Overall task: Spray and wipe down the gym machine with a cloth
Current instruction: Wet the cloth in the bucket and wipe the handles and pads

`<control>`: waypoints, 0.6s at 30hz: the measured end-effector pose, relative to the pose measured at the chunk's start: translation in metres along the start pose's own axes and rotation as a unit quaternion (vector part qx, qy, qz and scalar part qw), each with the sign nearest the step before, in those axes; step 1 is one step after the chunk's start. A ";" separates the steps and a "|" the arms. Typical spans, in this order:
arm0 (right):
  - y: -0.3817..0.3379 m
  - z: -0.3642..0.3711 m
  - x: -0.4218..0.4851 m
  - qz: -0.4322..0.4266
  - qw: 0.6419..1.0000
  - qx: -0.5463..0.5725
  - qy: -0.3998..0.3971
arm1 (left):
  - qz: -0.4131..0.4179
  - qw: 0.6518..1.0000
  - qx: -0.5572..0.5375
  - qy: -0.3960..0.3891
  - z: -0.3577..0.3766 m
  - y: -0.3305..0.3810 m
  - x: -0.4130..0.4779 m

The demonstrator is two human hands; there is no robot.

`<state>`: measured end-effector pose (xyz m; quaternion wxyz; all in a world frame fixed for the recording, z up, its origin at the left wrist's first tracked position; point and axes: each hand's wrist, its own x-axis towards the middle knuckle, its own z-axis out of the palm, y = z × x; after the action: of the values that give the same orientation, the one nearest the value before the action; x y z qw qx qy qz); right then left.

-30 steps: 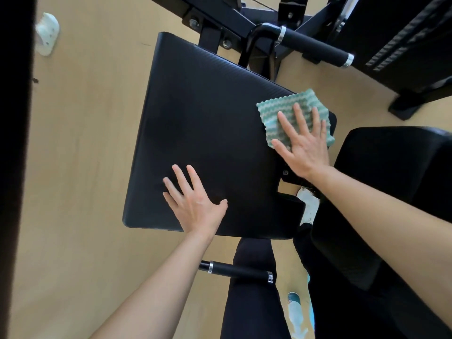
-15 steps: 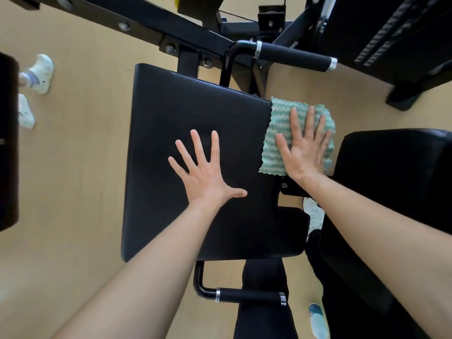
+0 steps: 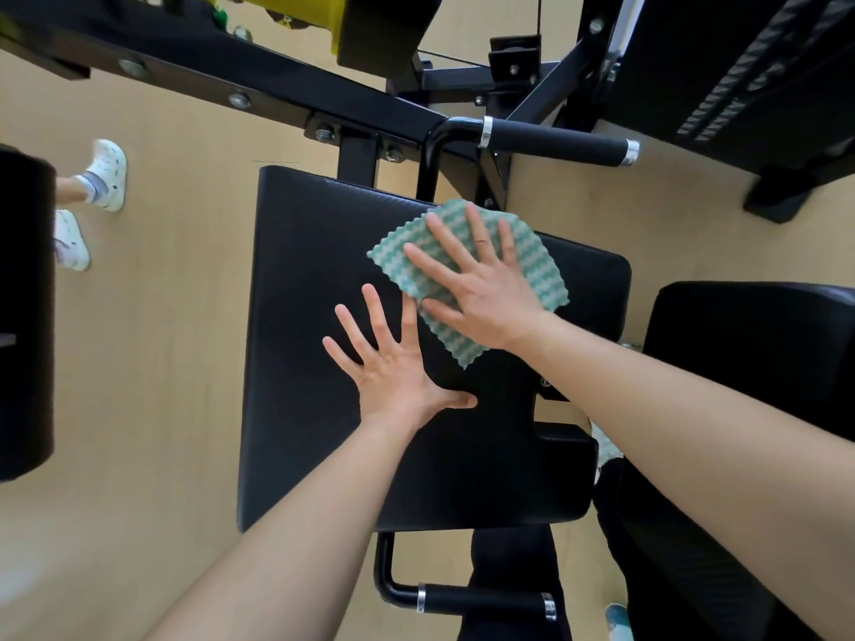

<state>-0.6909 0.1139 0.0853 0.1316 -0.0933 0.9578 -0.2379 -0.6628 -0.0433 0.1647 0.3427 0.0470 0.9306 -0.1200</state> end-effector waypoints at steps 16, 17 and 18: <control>0.035 0.010 -0.048 0.366 0.921 0.129 0.034 | 0.007 1.000 -0.008 0.012 0.002 0.001 -0.001; 0.028 0.009 -0.042 0.341 0.932 0.119 0.027 | 0.007 1.000 -0.007 0.013 0.002 0.001 -0.001; 0.022 0.007 -0.036 0.313 0.943 0.109 0.020 | 0.007 1.000 -0.007 0.014 0.003 0.001 -0.001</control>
<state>-0.6571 0.1389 0.0766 0.1901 0.2310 0.9093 -0.2892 -0.6602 -0.0431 0.1633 0.3306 0.0527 0.9358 -0.1107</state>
